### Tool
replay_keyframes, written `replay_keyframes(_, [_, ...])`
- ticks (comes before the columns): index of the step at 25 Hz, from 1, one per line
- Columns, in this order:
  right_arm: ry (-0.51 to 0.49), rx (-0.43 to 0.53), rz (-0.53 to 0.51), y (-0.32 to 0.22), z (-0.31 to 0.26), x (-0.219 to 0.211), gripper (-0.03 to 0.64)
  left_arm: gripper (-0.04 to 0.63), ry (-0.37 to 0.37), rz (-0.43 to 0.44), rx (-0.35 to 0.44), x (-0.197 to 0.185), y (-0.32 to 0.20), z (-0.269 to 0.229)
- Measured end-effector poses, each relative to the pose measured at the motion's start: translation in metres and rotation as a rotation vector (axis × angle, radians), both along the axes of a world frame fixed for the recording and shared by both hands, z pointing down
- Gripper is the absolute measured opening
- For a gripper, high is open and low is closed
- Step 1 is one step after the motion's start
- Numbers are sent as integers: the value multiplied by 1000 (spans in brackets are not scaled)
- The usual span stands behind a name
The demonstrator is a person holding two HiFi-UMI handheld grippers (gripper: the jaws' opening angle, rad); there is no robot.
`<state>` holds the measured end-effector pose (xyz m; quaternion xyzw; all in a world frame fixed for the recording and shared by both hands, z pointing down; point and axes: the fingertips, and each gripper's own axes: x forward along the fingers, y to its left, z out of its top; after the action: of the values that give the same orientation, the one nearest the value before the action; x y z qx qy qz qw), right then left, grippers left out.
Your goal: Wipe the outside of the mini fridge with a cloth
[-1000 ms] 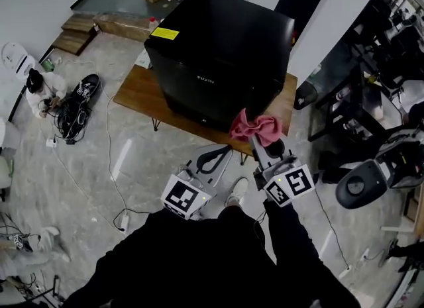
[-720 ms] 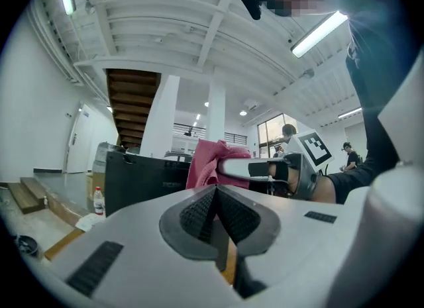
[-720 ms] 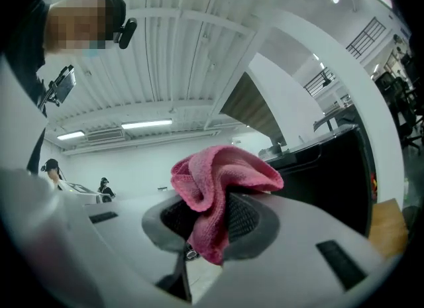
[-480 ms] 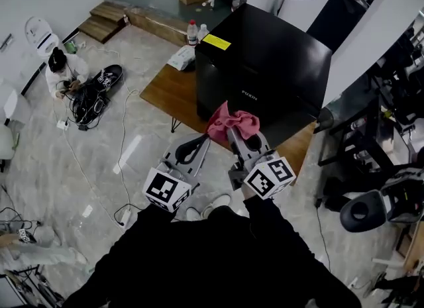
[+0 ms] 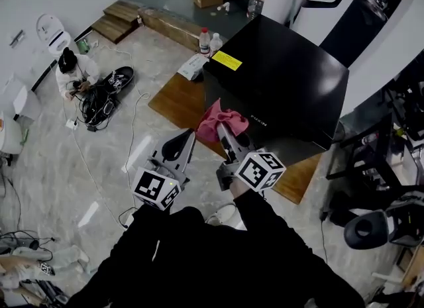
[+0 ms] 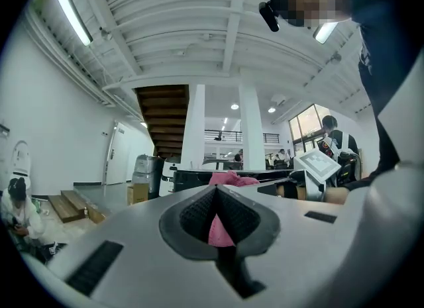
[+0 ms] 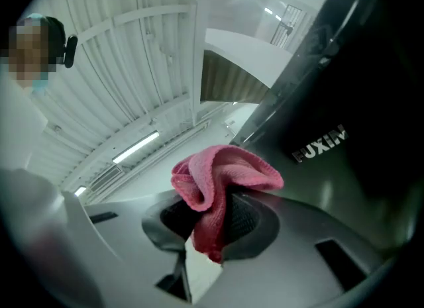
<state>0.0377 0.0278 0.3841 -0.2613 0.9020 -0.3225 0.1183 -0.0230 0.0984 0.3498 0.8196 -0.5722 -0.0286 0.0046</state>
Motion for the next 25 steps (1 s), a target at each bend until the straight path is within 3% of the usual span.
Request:
replay_keyframes(9, [-162,-216,85,-51,26,-2,89,6,5,74,-2,-6,-50,5])
replay_keyframes(16, [-250,-277,144,-71,37,-8,87,6,7,227,-26,-9,-81,26])
replay_keyframes(21, [-239,-325,217,-74,60,-13,86,6,-29,313,-38,-14,-96,55])
replay_keyframes(25, [-185,-419,296,-72,104,-7,86,6,-23,401,-74,-9,-101,89])
